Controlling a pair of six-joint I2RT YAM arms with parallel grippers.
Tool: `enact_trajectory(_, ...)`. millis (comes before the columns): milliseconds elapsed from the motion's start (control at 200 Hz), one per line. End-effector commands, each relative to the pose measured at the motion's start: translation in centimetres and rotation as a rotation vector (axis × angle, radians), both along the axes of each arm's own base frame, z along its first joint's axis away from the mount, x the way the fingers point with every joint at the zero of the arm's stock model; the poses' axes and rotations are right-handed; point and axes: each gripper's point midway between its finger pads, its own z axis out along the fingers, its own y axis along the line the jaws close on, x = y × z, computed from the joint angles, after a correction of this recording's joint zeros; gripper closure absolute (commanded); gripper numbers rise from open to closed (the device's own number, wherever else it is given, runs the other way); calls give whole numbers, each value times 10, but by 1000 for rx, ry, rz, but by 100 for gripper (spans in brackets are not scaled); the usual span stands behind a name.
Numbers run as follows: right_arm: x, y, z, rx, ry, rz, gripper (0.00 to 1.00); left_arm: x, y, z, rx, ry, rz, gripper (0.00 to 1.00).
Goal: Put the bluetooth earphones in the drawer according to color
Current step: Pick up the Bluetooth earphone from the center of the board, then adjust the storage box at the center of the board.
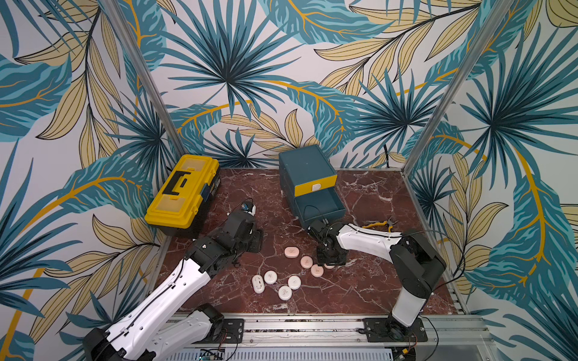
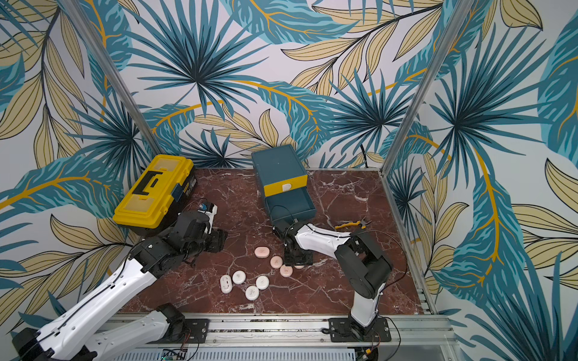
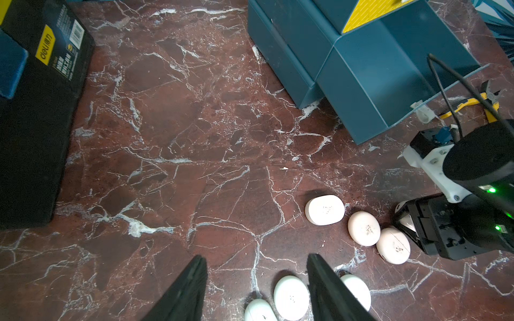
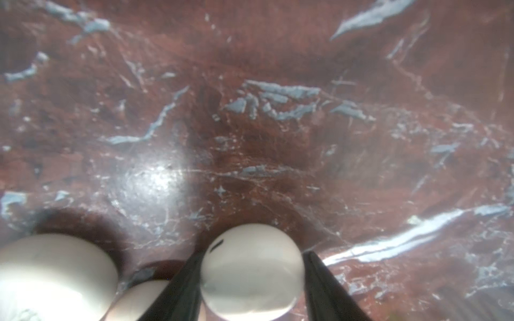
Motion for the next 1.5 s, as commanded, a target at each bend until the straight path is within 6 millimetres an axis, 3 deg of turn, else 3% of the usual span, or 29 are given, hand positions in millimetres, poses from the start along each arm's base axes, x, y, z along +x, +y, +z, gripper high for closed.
enact_trajectory(0, -8, -6, -4, -8, 14, -13, 44, -3, 6, -7, 16, 6, 10, 38)
enact_trajectory(200, -5, -9, 26, 14, -49, -13, 48, -3, 6, -8, 18, 8, 10, 38)
enact_trajectory(571, 5, -15, 150, 135, -291, 34, 51, -2, 4, -9, 12, 6, 8, 38)
enact_trajectory(711, 21, -5, 198, 179, -387, 69, 51, 0, 1, -8, 8, 9, 2, 38)
enact_trajectory(811, 39, 6, 214, 173, -417, 98, 51, 1, 0, -8, 7, 11, 0, 38)
enact_trajectory(1011, 87, 22, 217, 135, -435, 107, 51, 0, 0, -5, 4, 8, -2, 38)
enact_trajectory(1277, 150, 40, 182, 118, -380, 68, 52, 1, -2, -2, -14, 10, -3, 38)
enact_trajectory(1497, 178, 48, 152, 113, -333, 54, 52, -2, 1, -4, -3, 14, 4, 38)
